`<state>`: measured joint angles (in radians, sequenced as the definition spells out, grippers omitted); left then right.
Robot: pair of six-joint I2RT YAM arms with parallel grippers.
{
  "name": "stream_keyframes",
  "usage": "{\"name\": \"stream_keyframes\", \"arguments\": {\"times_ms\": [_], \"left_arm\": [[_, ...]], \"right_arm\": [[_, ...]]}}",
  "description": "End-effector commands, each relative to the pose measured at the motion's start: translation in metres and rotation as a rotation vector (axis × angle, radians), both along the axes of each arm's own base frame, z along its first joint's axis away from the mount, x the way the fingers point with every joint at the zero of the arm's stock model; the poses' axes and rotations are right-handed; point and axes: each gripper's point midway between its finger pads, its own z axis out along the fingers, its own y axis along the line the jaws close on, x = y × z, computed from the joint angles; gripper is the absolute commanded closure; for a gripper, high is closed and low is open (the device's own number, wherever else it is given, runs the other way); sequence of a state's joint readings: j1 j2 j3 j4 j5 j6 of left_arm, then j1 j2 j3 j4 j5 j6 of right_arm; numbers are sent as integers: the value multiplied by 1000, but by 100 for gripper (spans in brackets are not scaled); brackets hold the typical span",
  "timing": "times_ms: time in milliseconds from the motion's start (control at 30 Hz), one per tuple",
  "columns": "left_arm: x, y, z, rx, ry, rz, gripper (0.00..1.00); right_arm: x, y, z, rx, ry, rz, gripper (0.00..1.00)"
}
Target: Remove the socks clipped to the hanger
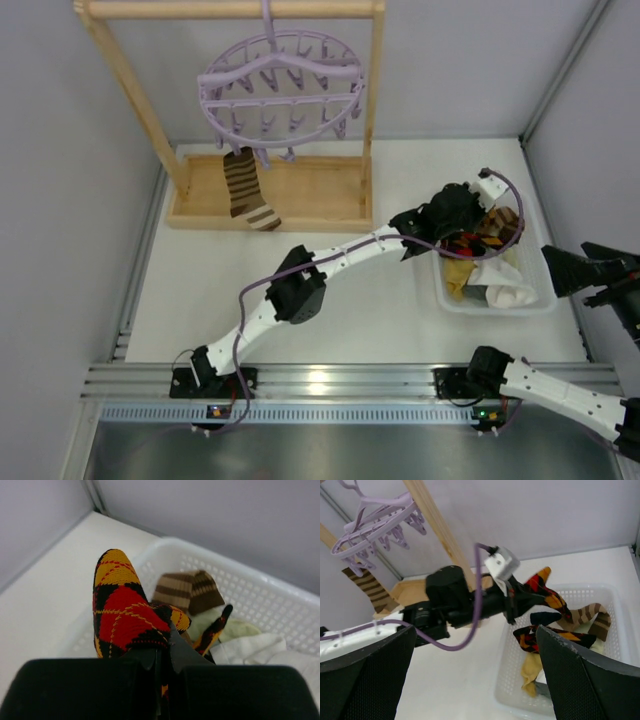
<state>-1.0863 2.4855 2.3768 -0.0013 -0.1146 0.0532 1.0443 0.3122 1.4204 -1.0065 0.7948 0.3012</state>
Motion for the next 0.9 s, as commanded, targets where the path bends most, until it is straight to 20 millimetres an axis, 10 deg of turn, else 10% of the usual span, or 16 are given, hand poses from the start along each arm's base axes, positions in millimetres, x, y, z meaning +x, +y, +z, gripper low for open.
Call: {"name": "stream_keyframes", "arguments": {"times_ms": [0, 133, 433, 867], "left_arm": [[-22, -26, -20, -15, 38, -167, 100], [-40, -28, -44, 26, 79, -205, 80], [-56, -15, 14, -1, 45, -183, 1], [-59, 87, 28, 114, 152, 101, 1]], "right_arm": [[-4, 10, 0, -8, 8, 59, 0], [2, 21, -11, -40, 32, 63, 0], [8, 44, -16, -30, 29, 106, 1], [14, 60, -12, -38, 31, 123, 0]]}}
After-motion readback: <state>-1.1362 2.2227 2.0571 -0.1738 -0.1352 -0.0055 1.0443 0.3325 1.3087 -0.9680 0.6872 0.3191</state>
